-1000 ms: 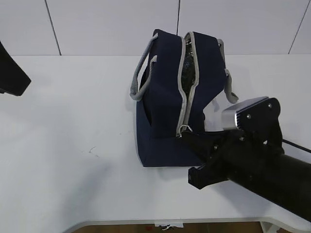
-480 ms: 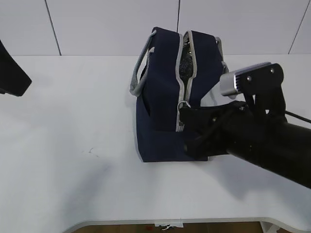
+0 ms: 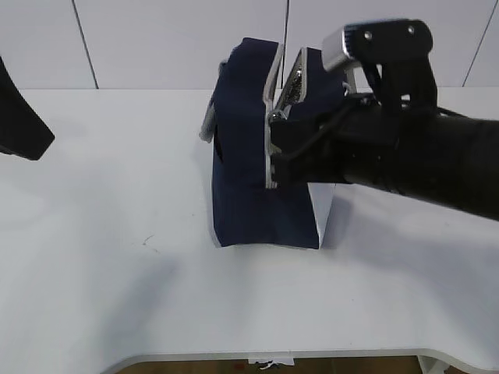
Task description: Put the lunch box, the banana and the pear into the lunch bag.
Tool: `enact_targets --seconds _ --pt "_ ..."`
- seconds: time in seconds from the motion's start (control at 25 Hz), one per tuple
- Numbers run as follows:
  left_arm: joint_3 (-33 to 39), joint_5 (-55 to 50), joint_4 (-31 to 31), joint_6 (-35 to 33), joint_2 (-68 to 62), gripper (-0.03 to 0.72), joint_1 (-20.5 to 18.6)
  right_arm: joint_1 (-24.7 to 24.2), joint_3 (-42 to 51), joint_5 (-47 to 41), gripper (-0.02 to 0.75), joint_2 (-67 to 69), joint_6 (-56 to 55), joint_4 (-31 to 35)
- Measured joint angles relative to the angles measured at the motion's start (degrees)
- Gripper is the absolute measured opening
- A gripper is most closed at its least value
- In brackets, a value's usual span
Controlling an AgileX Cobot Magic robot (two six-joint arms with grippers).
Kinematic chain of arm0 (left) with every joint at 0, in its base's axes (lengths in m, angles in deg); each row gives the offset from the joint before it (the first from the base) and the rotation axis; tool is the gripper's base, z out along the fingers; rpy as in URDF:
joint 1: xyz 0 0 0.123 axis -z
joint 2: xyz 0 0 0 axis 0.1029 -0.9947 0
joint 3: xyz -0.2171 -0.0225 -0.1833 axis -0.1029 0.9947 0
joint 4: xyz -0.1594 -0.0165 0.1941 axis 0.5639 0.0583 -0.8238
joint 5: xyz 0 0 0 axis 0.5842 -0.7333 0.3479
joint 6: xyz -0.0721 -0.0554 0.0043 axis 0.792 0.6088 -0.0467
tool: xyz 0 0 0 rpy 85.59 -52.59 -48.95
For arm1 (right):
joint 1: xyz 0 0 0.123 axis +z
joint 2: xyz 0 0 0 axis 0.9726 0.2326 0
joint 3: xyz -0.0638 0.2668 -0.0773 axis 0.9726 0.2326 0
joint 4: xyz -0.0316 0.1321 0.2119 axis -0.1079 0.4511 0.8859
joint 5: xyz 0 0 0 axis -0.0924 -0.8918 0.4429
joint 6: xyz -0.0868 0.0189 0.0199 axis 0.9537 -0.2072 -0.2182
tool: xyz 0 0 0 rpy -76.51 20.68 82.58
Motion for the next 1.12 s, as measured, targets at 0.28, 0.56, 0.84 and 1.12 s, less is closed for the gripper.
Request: enact_targets --seconds 0.28,0.56,0.84,1.12 --pt "1.8 4.7 0.2 -5.9 -3.2 0.307 0.0 0.0 -11.1 -11.9 0.001 0.0 0.0 0.4" --pt "7.1 17.0 7.4 -12.5 -7.8 0.312 0.0 0.0 -15.4 -19.3 0.001 0.0 0.0 1.3" --pt "7.3 24.2 20.9 -25.0 -14.3 0.406 0.0 0.0 -19.3 -24.1 0.001 0.0 0.0 4.5" --pt "7.3 26.8 29.5 -33.3 -20.0 0.422 2.1 0.0 -20.0 -26.5 0.001 0.0 0.0 5.2"
